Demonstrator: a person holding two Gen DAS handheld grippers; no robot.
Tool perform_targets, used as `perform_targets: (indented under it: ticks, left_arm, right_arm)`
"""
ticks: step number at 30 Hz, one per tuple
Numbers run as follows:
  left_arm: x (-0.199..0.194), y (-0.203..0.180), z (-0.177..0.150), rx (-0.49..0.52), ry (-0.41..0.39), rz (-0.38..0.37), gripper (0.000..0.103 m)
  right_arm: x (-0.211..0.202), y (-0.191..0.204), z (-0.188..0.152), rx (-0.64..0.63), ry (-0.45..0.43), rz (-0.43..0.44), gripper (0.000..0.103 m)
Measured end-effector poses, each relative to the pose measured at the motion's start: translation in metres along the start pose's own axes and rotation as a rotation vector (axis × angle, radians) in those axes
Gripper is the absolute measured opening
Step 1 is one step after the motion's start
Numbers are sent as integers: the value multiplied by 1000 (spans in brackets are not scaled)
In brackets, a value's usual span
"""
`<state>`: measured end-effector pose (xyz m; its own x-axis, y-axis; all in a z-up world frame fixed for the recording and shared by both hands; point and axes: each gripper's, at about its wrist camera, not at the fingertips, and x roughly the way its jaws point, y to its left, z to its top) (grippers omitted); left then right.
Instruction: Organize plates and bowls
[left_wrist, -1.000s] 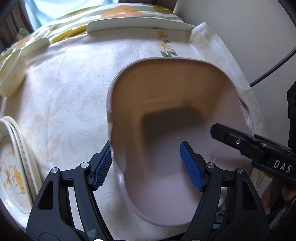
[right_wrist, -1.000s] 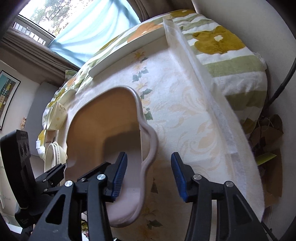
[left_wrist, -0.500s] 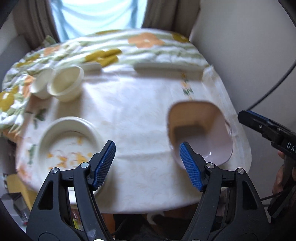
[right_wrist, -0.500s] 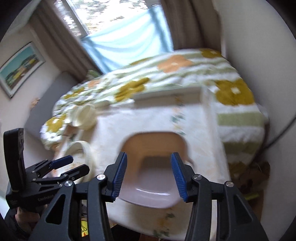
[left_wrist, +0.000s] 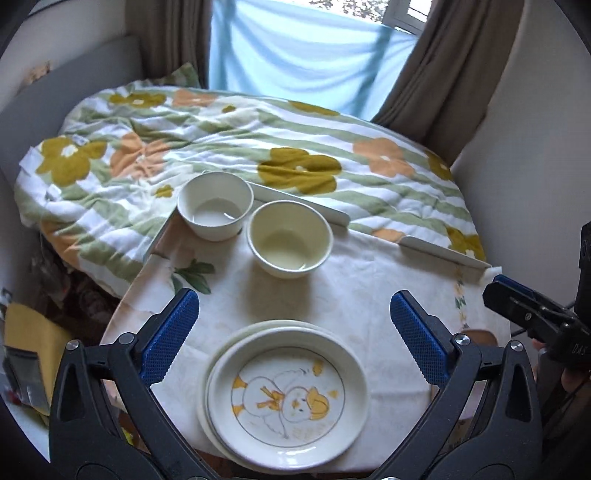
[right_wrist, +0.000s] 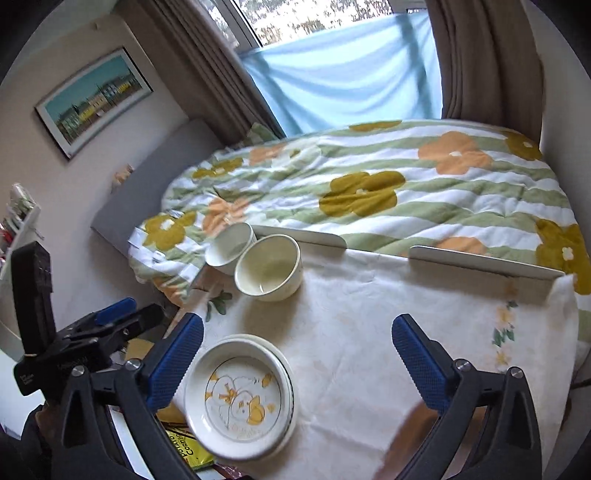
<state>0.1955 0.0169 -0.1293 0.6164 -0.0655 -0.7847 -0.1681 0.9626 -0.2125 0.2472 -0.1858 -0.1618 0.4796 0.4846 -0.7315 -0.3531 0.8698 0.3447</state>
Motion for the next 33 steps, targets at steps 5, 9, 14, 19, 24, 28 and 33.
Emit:
perform_targets:
  ticks: [5,9,14,19,24,28,33]
  left_arm:
    - [54,41,28,-29,83,-35,103]
    - [109,64,43,-40,168,-90,103]
    - [165,71,49,-21,259,-135,95]
    - [205,72,50,2,333,-175,62]
    - [221,72,52,19,344,-201,36]
    - [225,70,53,41,344,-212,19]
    - [227,72,56,43,347,-211,18]
  right_arm:
    - [68,3,22,86,92,-29,102]
    - [119,0,33,160,161,-39,102]
    - [171,-7,34,253,235,-53,83]
    - [199,-11,27,313,277,-67,59]
    - [211,-16,23,358,286,-69,46]
    - [217,-13,25,365,277,-45,25]
    - [220,-11,25,382,262,-25,20]
